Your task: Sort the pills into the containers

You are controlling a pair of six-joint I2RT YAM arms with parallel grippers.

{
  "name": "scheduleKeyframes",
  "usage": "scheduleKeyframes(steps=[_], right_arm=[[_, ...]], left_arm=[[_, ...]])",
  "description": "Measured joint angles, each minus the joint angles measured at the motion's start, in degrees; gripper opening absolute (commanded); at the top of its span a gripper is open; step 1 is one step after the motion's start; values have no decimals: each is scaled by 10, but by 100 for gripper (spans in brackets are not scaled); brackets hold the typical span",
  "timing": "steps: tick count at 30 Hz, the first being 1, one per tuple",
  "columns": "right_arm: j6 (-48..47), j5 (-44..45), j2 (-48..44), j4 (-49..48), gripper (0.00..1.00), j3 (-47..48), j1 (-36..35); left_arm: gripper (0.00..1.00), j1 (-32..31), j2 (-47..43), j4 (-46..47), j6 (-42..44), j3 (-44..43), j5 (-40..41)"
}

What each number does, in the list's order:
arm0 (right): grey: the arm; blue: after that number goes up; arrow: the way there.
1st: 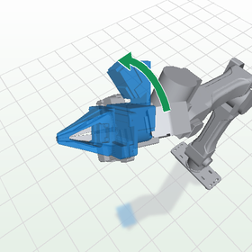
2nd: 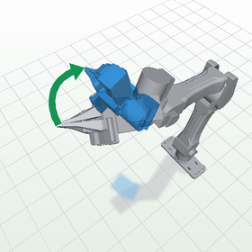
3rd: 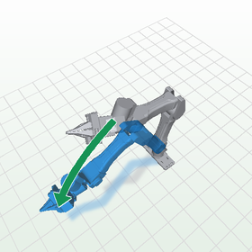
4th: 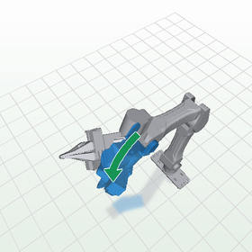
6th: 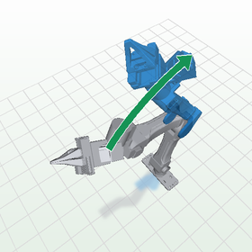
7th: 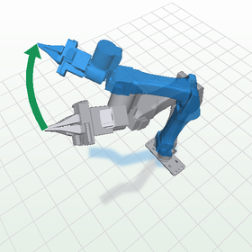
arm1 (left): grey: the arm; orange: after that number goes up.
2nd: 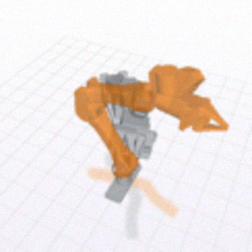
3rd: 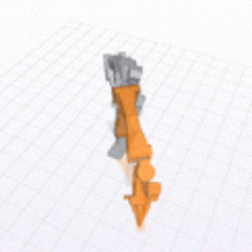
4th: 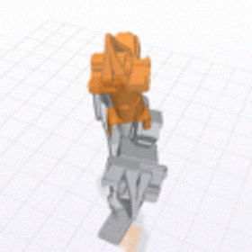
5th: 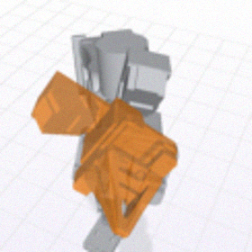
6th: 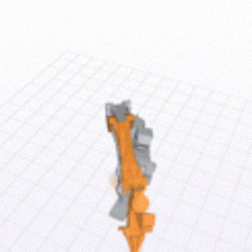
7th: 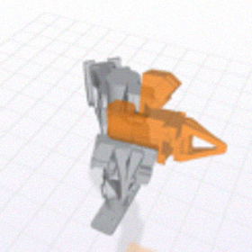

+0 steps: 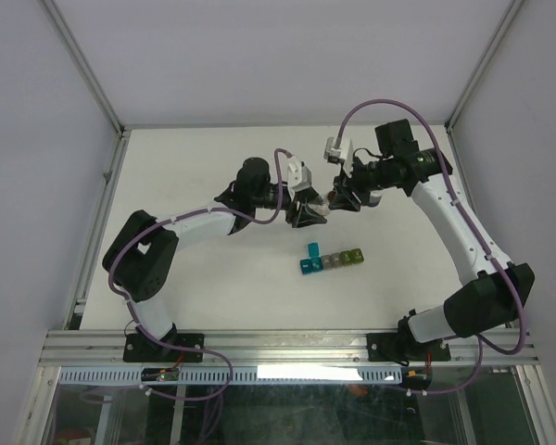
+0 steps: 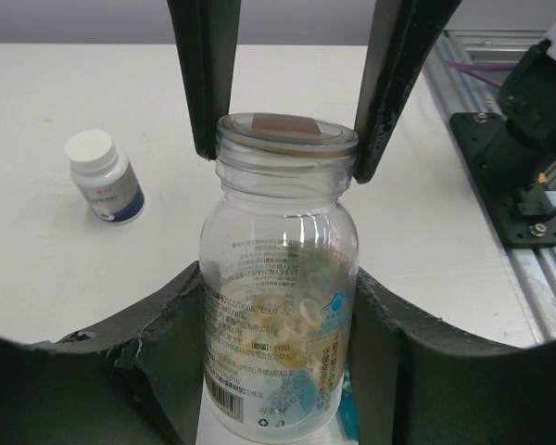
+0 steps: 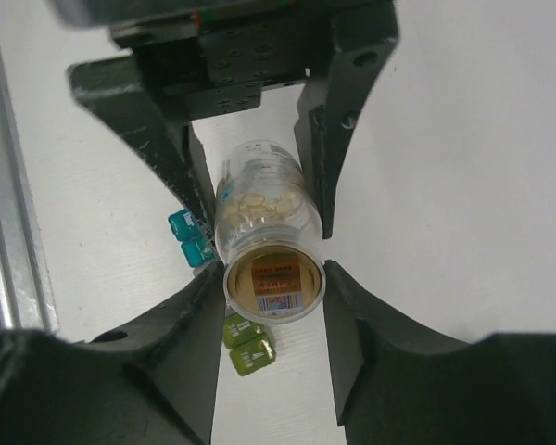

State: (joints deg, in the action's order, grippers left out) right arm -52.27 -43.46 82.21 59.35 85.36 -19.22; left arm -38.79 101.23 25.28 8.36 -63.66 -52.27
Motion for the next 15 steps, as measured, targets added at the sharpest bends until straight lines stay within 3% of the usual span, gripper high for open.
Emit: scheduleKeyframes(steps=[4, 8, 12, 13, 15], right_arm=[[154, 44, 1, -75, 33, -32, 2], [309, 51, 12, -152, 63, -63, 15], [413, -8, 33, -173, 93, -65, 42], [425, -20, 33, -173, 99, -65, 47], [430, -36, 28, -173, 99, -63, 56]], left_arm=[[0, -9, 0, -17, 24, 3, 78], [0, -10, 6, -30, 42, 3, 133], [0, -18, 8, -5, 54, 1, 165], [0, -19, 8, 4, 57, -1, 170], [0, -22, 8, 14, 59, -6, 173]])
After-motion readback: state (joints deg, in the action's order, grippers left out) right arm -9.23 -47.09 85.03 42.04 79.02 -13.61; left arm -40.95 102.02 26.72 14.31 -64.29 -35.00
